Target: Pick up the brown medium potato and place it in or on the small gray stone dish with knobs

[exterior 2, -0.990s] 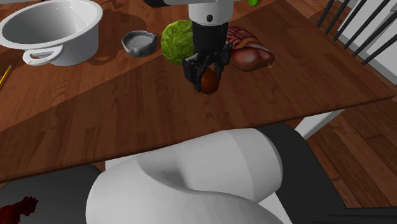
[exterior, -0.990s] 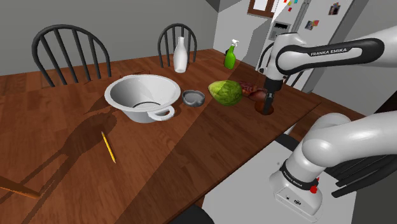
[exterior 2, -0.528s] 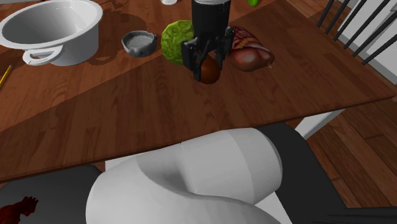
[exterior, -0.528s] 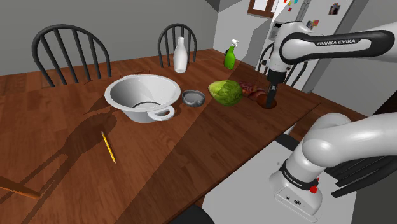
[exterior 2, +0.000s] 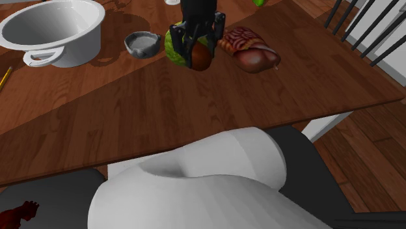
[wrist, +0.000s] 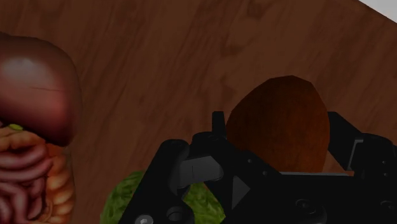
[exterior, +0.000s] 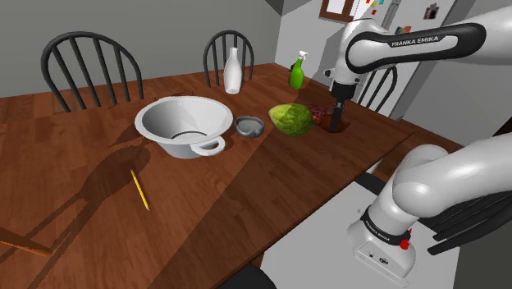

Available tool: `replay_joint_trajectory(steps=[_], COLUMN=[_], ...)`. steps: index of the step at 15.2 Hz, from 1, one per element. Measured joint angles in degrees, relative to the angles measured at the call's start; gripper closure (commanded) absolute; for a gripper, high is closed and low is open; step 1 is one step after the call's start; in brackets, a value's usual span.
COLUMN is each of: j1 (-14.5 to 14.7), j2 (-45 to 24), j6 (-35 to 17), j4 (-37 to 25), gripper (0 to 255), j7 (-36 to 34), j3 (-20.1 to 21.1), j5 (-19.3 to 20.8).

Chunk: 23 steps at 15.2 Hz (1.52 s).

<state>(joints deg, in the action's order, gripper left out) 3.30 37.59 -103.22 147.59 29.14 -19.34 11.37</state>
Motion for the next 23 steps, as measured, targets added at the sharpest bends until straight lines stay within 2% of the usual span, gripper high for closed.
replay_joint_trajectory(steps=[6, 13, 22, 23], j1=[5.0, 8.6, 10.3, 10.1], j2=[-13.1, -27.6, -47.0, -49.9], j6=[-3.0, -3.5, 0.0, 1.6], j4=[-9.9, -23.5, -45.7, -50.1], gripper=[255, 255, 255, 255], j7=[-2.9, -4.3, -5.3, -5.4], j3=[1.7, 2.9, 4.4, 4.5], j5=[-5.1, -10.1, -15.9, -16.6])
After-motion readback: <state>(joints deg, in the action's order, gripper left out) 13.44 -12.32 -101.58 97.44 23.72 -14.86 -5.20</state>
